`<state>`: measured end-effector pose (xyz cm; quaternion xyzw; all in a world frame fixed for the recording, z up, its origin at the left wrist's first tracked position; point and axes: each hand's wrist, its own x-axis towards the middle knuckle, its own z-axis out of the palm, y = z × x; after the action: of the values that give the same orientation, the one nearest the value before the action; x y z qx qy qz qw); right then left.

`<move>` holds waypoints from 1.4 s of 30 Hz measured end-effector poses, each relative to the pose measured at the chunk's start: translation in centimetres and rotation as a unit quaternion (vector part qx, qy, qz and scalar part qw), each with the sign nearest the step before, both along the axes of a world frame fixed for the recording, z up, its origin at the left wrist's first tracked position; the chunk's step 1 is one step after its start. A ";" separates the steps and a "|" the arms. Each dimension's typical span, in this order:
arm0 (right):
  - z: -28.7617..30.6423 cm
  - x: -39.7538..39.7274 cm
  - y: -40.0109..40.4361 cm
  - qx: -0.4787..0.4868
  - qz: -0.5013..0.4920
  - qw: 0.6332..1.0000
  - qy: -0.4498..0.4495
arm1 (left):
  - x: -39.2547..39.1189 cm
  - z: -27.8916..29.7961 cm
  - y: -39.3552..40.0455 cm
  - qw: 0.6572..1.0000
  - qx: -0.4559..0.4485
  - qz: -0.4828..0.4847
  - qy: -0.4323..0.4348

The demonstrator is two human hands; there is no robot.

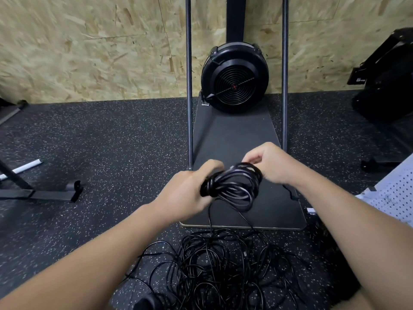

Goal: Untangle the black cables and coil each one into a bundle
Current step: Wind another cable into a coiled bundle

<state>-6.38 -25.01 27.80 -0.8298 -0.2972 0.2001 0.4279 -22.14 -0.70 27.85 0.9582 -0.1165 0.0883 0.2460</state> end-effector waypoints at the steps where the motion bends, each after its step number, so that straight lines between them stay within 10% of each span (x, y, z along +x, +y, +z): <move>1: -0.5 0.1 0.0 -0.016 -0.005 1.000 -0.009 | 0.2 0.1 0.2 0.999 -0.045 0.018 0.001; 4: -0.4 -1.3 0.7 -0.055 0.001 0.998 -0.010 | 1.3 -0.3 1.2 0.983 -0.144 0.111 -0.016; 11: 2.1 -6.4 3.9 -0.061 0.096 0.991 -0.066 | 3.3 -2.3 5.2 0.957 -0.062 0.278 0.046; 25: 3.9 -6.9 5.0 -0.040 0.137 0.969 -0.204 | 1.3 -4.0 0.8 0.949 0.257 0.112 0.145; 36: 0.9 -1.9 1.7 -0.009 0.052 0.999 -0.006 | -0.4 -1.3 -1.3 0.990 0.121 -0.052 0.058; 42: -2.1 -0.4 1.0 0.028 -0.010 0.998 0.053 | -0.2 0.2 0.3 0.987 -0.050 -0.024 0.153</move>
<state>-6.73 -23.99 25.72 -0.8086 -0.2708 0.2313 0.4683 -22.34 -0.42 28.08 0.9438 -0.0958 -0.0590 0.3107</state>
